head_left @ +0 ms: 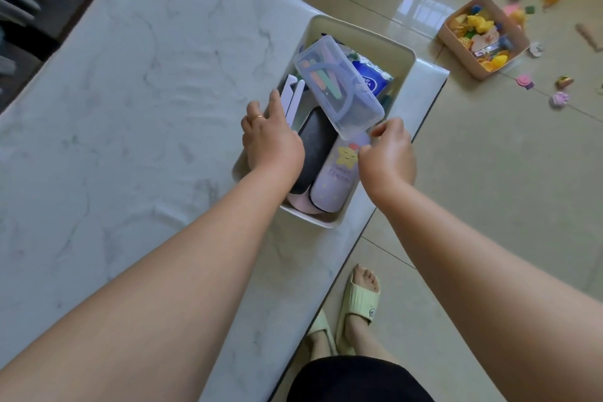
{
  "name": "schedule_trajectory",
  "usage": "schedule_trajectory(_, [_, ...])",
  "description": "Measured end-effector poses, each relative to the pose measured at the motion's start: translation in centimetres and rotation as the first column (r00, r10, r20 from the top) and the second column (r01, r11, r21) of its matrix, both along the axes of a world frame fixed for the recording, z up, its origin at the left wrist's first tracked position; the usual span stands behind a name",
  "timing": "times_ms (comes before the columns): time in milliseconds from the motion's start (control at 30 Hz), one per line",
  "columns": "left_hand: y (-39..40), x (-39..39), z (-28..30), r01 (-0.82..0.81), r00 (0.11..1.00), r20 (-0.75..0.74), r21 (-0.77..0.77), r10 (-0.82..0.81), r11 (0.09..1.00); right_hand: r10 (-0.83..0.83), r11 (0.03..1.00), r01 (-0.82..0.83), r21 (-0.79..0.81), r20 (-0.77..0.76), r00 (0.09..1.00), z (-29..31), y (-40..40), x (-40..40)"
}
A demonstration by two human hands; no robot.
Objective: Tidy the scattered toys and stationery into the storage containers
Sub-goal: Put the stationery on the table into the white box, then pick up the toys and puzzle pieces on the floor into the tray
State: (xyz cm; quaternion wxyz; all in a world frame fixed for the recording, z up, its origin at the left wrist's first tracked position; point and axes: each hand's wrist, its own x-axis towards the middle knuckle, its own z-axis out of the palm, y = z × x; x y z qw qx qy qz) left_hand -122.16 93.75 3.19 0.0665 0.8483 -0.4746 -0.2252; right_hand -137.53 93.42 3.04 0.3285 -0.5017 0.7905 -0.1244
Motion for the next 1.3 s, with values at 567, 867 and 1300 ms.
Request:
schedule_trajectory(567, [-0.4,0.0,0.0,0.128,0.989,-0.095,0.111,-0.117,0.986,-0.083,0.979,0.097,0.181,-0.083,0.993,-0.2,3.4,-0.9])
schedule_trajectory(867, [0.0,-0.3,0.3,0.186,0.977,-0.129,0.114,-0.171,0.976,-0.054,0.978,0.075,0.194,-0.111,0.992,-0.3,4.0,-1.8])
schedule_trajectory(1300, [-6.0,-8.3,3.2,0.288,0.957,-0.035,-0.027,-0.289,0.957,-0.154,0.951,0.136,0.277,0.044,0.987,0.4,0.6,-5.6])
